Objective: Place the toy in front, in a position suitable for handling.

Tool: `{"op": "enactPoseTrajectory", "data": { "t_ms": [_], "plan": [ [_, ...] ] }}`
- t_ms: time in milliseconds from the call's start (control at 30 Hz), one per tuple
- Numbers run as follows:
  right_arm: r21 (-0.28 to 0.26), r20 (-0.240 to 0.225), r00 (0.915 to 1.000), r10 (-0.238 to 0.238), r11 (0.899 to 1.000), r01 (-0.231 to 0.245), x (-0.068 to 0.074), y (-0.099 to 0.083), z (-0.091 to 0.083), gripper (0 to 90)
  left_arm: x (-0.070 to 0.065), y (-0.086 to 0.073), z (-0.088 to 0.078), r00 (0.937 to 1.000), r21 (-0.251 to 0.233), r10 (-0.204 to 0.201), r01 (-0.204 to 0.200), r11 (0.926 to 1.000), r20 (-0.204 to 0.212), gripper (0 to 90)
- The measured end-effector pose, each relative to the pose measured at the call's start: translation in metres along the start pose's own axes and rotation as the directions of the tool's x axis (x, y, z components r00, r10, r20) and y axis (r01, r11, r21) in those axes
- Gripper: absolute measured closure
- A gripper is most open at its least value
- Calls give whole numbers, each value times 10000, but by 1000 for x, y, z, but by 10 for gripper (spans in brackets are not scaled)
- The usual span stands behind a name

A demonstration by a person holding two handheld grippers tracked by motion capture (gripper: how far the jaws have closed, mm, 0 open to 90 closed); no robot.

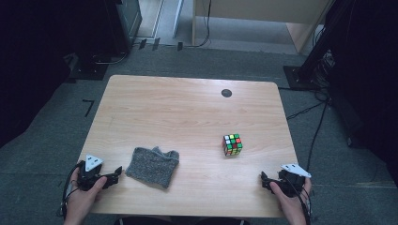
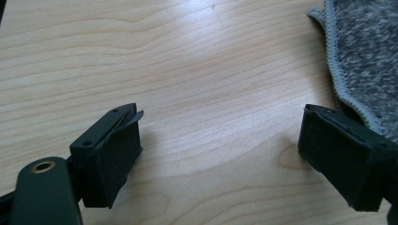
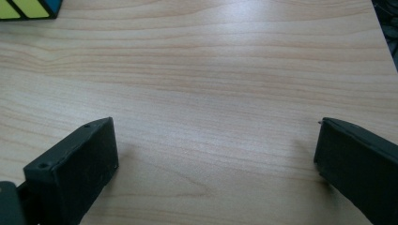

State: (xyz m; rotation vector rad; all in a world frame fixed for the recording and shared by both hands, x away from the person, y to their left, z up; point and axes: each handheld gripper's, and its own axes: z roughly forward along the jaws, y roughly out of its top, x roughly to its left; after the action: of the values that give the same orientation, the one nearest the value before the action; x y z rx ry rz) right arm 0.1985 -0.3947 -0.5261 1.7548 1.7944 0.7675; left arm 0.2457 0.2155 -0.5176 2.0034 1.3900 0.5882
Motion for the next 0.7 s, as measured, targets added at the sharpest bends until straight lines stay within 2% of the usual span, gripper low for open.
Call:
{"op": "enactPoseTrajectory", "data": {
  "t_ms": [67, 100, 200, 300, 500, 700],
  "plan": [
    [284, 117, 9999, 95, 9995, -99, 1, 2, -2, 23, 0, 0, 0, 10000, -6, -6, 6, 10000, 2, 133],
    [212, 115, 9999, 126, 9997, -129, 3, 3, -2, 48, 0, 0, 0, 10000, -5, -9, 9, 10000, 2, 133],
    [-340, -332, 9987, 381, 9987, -392, 10, 9, -4, 75, 0, 0, 0, 10000, 4, -8, 8, 10000, 3, 133],
    [-850, -698, 9970, 324, 9956, -383, 21, 18, -8, 74, 0, 0, 0, 10000, 11, -14, 14, 10000, -1, 128],
    [-1241, -1342, 9908, -156, 9923, -12, 48, 38, -10, 64, 0, 0, 0, 10000, 17, 11, -11, 10000, 17, 127],
    [-1308, -1750, 9821, -702, 9903, 475, 72, 51, -4, 17, 0, -1, -1, 9999, 27, 78, -78, 10000, 64, 119]
  ]
}}
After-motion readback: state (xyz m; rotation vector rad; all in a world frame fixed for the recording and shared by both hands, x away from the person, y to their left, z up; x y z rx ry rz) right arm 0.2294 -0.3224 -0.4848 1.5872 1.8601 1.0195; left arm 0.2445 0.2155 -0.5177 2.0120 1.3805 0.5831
